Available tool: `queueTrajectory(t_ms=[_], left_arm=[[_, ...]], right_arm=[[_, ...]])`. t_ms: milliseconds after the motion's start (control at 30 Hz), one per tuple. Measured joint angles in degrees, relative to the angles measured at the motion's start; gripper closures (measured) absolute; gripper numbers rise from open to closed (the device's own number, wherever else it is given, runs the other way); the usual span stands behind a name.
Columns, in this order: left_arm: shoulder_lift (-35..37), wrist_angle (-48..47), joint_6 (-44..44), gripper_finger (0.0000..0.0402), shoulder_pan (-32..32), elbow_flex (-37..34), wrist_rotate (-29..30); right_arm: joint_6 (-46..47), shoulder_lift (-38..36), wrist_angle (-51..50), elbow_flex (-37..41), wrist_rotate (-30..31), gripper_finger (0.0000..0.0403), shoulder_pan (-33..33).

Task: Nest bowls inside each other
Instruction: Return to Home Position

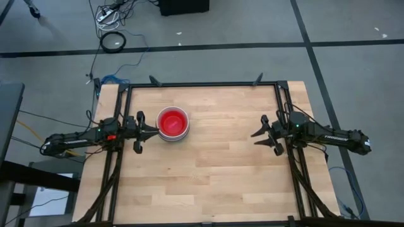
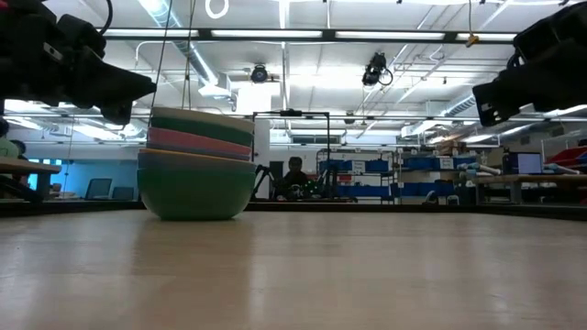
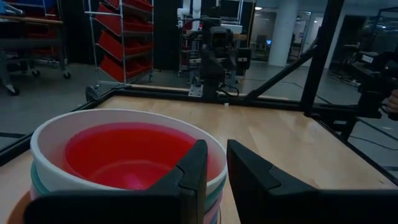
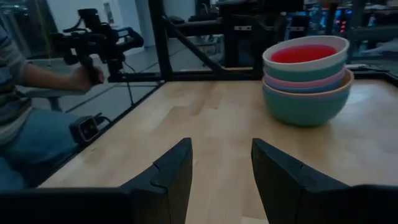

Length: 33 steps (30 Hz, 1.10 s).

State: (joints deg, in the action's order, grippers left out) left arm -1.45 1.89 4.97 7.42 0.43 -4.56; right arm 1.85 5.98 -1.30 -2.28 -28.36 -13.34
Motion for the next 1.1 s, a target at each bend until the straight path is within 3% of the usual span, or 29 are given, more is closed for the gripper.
queueTrajectory(t_ms=[300, 1100], left_arm=[[0.00, -0.04, 0.00, 0.0331, 0.00, 0.00, 0.00], [0.00, -0.07, 0.01, 0.0331, 0.00, 0.00, 0.00]], right_arm=[[-1.21, 0.00, 0.40, 0.04, 10.64, 0.0249, 0.00], [-2.05, 0.00, 0.76, 0.04, 10.73, 0.0249, 0.00]])
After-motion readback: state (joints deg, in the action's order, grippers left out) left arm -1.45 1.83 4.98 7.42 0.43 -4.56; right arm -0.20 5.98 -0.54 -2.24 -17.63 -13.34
